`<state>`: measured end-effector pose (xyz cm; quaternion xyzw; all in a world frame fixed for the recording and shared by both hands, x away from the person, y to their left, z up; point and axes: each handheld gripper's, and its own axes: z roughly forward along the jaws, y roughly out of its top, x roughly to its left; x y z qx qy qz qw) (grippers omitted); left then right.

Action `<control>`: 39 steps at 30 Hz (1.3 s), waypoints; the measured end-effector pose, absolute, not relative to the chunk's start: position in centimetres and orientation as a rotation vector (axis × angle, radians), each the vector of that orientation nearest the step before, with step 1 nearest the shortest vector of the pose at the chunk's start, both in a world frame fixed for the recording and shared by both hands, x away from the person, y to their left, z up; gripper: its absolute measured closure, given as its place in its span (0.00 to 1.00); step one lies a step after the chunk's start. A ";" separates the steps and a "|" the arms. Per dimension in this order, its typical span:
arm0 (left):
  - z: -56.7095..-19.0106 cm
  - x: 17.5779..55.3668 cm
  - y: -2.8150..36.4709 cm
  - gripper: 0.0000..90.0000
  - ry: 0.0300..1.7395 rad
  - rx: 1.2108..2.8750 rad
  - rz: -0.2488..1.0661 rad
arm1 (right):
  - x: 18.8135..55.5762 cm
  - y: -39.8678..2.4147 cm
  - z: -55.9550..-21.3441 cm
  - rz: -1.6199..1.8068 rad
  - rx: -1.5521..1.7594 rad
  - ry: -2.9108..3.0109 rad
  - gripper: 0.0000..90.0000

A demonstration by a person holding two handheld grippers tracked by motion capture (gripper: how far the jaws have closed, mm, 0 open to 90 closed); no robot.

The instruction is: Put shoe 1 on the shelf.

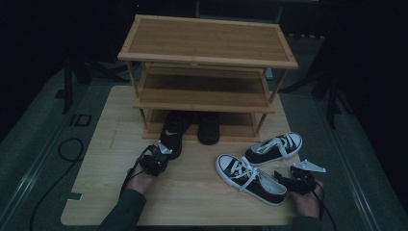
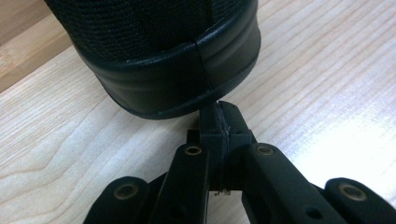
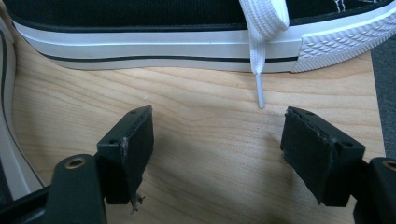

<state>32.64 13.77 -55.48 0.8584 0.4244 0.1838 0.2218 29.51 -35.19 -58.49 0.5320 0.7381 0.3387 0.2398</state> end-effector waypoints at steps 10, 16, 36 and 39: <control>-55.4 34.3 13.4 1.00 1.235 2.324 0.494 | 29.5 -35.2 -58.5 0.927 1.456 2.020 0.28; -55.1 35.4 13.1 1.00 1.246 2.316 0.504 | 29.5 -35.2 -58.5 0.927 1.456 2.020 0.28; -54.7 37.3 8.4 1.00 1.103 2.439 0.523 | 29.5 -35.2 -58.5 0.927 1.456 2.021 0.28; -54.9 37.7 7.9 1.00 1.092 2.457 0.513 | 29.5 -35.2 -58.5 0.927 1.456 2.021 0.28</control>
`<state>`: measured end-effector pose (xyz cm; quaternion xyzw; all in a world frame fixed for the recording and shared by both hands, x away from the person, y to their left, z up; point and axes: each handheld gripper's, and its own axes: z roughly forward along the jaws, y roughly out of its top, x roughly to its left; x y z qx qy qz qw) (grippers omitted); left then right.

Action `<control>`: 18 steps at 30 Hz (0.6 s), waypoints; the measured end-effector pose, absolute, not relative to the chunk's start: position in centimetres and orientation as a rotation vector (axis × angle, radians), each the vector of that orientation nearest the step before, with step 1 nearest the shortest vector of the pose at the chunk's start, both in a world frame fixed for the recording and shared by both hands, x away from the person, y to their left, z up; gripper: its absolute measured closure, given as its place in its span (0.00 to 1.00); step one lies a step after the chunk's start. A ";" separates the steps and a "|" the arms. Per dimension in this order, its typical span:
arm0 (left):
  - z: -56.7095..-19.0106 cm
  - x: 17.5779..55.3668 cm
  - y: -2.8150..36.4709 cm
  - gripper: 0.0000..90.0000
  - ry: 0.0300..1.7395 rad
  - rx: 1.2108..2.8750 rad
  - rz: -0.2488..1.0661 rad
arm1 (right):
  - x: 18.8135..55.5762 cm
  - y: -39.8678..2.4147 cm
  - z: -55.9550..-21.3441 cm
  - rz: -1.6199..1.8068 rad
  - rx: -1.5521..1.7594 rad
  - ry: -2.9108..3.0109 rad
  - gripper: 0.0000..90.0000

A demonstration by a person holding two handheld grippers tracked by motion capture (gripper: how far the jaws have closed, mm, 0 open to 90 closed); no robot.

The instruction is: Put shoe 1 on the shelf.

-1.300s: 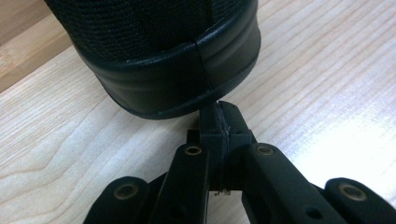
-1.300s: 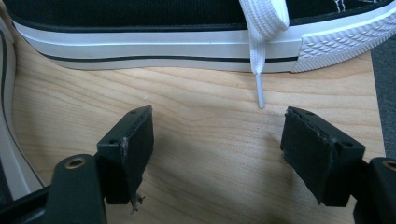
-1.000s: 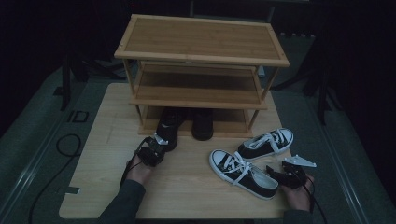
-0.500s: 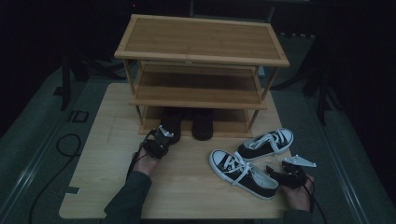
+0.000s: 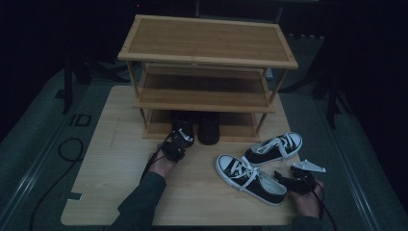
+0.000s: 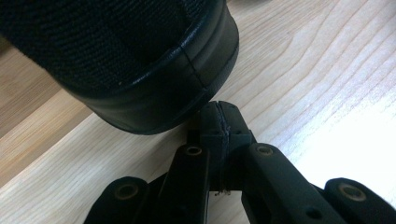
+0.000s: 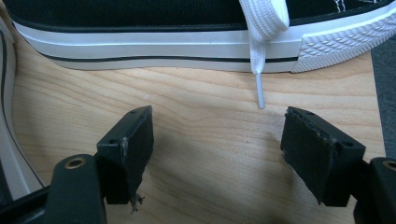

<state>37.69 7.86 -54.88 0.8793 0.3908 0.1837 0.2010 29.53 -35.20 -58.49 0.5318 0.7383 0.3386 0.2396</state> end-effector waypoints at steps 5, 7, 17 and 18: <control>-54.8 38.3 7.2 1.00 1.081 2.466 0.494 | 29.5 -35.2 -58.5 0.927 1.455 2.021 0.28; -54.9 38.5 6.8 1.00 1.071 2.469 0.489 | 29.5 -35.2 -58.5 0.927 1.454 2.021 0.28; -54.9 39.2 6.5 1.00 1.069 2.473 0.474 | 29.6 -35.2 -58.5 0.927 1.454 2.022 0.28; -55.0 39.4 6.6 1.00 1.072 2.474 0.478 | 29.6 -35.2 -58.5 0.927 1.453 2.022 0.28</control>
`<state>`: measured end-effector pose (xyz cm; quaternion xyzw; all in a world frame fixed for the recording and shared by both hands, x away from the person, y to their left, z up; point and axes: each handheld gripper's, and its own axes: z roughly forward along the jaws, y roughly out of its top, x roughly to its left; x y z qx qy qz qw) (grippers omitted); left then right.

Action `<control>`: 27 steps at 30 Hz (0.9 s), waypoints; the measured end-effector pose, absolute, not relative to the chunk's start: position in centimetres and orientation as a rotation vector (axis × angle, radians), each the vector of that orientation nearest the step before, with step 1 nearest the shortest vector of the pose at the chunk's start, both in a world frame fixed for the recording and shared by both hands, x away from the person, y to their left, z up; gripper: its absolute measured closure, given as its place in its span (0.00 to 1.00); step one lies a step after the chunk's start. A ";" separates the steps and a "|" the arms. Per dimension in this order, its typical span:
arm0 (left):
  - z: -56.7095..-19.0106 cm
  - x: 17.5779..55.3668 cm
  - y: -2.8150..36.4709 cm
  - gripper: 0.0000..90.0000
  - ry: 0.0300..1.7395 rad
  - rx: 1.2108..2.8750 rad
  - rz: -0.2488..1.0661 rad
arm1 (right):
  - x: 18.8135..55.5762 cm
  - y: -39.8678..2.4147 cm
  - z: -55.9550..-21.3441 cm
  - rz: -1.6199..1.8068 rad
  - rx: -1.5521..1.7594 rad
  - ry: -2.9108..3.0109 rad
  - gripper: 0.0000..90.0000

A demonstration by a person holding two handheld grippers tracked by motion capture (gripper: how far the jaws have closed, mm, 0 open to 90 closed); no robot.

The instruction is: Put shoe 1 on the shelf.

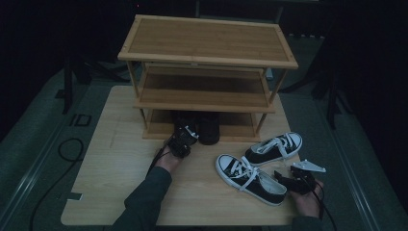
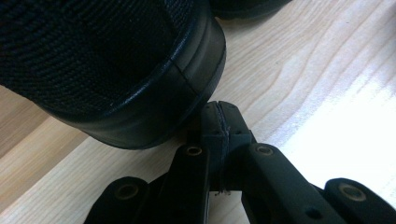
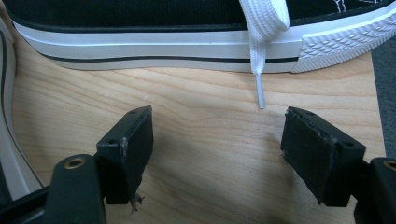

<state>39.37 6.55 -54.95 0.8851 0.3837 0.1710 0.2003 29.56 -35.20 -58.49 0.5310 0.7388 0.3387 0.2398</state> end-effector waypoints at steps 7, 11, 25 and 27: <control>-54.9 40.0 6.6 1.00 1.074 2.481 0.472 | 29.6 -35.2 -58.5 0.927 1.453 2.022 0.28; -54.8 40.0 6.3 1.00 1.058 2.474 0.472 | 29.6 -35.2 -58.5 0.927 1.453 2.022 0.28; -53.7 38.2 8.9 0.86 1.055 2.417 0.466 | 29.6 -35.2 -58.5 0.927 1.453 2.022 0.28; -53.7 37.9 9.6 0.84 1.061 2.408 0.463 | 29.6 -35.2 -58.5 0.927 1.453 2.022 0.28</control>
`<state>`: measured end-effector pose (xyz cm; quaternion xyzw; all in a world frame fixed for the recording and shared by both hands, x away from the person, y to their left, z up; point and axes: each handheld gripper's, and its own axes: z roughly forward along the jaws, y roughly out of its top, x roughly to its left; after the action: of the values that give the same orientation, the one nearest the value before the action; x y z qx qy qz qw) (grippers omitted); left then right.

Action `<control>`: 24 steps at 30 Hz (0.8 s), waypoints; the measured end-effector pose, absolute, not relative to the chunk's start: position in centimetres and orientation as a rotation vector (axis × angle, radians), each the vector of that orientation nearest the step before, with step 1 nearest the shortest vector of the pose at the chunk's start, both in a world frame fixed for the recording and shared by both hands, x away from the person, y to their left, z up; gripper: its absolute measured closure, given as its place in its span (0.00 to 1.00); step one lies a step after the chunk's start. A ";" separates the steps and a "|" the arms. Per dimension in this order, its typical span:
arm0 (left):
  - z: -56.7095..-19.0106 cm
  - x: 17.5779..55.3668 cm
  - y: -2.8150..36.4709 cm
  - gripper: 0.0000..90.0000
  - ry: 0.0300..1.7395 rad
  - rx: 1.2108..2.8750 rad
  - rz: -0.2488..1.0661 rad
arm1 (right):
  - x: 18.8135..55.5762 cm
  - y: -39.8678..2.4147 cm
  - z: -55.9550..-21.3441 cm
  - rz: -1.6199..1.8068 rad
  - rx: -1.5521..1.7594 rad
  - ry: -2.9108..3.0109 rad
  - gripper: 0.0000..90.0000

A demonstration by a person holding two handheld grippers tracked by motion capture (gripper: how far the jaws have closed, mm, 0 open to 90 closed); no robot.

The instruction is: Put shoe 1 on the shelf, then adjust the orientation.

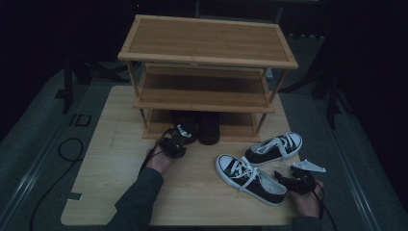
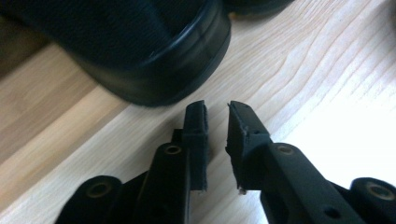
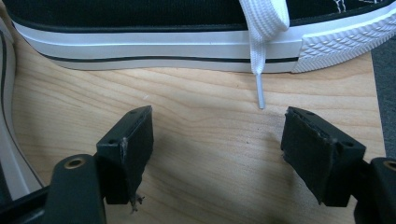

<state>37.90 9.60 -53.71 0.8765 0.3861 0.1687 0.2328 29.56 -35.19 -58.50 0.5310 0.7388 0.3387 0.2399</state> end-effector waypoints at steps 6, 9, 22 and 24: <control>-53.9 36.9 11.6 0.75 1.098 2.378 0.458 | 29.6 -35.2 -58.5 0.927 1.453 2.022 0.28; -54.0 36.8 12.1 0.73 1.113 2.366 0.454 | 29.6 -35.2 -58.5 0.927 1.454 2.021 0.28; -54.6 34.8 14.9 0.66 1.184 2.299 0.467 | 29.6 -35.1 -58.5 0.926 1.457 2.019 0.28; -54.7 34.7 15.1 0.66 1.190 2.294 0.467 | 29.6 -35.1 -58.5 0.925 1.456 2.022 0.27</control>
<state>34.71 15.14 -54.73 0.8447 0.4381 0.1718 0.2550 29.57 -35.14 -58.49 0.5319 0.7387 0.3378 0.2395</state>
